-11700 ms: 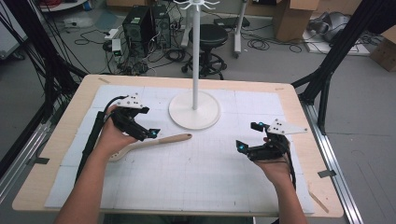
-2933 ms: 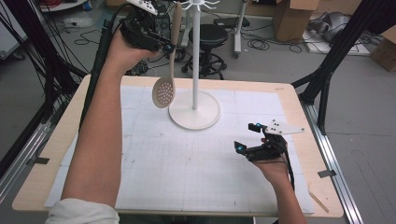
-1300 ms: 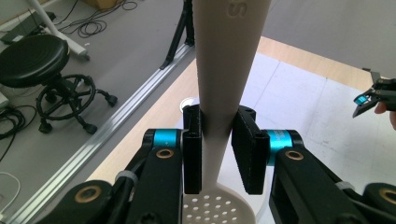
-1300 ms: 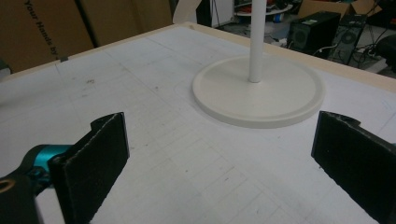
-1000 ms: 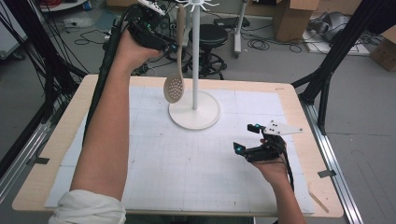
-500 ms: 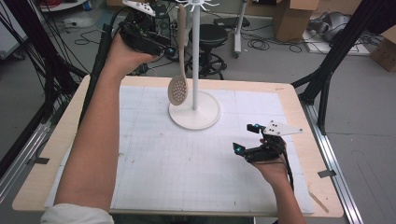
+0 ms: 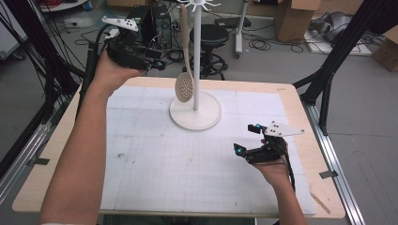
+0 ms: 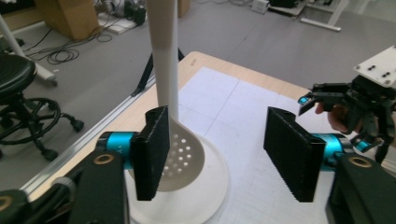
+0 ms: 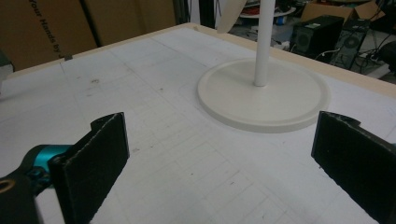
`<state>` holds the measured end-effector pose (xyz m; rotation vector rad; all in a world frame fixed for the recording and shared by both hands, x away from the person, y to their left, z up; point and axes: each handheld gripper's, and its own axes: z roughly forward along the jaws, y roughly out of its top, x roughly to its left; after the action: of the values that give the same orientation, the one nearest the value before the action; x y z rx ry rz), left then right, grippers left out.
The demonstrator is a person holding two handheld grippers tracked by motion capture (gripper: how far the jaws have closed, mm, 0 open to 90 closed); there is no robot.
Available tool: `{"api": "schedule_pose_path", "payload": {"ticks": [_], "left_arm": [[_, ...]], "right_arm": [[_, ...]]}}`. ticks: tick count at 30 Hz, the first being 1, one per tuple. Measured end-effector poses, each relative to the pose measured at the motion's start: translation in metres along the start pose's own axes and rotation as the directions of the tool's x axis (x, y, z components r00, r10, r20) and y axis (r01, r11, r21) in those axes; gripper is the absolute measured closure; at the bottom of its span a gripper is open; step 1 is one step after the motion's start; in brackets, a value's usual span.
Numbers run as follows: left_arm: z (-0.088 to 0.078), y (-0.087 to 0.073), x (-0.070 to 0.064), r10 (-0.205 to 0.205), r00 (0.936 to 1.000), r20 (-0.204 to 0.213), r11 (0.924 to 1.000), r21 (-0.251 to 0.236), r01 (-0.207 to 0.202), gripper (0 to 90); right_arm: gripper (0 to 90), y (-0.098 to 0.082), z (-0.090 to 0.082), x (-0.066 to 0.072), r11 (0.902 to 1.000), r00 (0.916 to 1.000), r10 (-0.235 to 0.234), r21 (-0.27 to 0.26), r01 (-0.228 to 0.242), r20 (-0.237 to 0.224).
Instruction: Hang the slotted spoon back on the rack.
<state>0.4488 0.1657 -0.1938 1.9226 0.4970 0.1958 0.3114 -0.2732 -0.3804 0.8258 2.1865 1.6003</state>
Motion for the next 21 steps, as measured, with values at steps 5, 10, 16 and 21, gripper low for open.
{"api": "schedule_pose_path", "payload": {"ticks": [5, 10, 16, 21], "left_arm": [[-0.005, -0.012, -0.003, 0.001, 0.9999, 0.014, 0.9999, -0.012, -0.001, 35.6], [-0.009, -0.023, -0.011, 0.013, 0.9995, 0.03, 0.9995, -0.03, -0.012, 33.1], [-0.009, -0.038, -0.018, 0.018, 0.999, 0.041, 0.9991, -0.039, -0.016, 28.1], [-0.01, -0.055, -0.021, 0.004, 0.9997, 0.024, 0.9992, -0.041, -0.003, 22.0]], "right_arm": [[3.0, 0.0, 0.0, 0.0, 1.0, 1.0, -0.002, 0.001, 0.002, 0.001], [3.0, 0.0, 0.0, 0.0, 1.0, 1.0, -0.004, -0.003, 0.004, 0.006], [3.0, 0.0, 0.0, 0.0, 1.0, 1.0, 0.003, 0.001, -0.003, 0.003], [3.0, 0.0, 0.0, -0.001, 1.0, 1.0, -0.003, -0.005, 0.003, 0.004]]}}
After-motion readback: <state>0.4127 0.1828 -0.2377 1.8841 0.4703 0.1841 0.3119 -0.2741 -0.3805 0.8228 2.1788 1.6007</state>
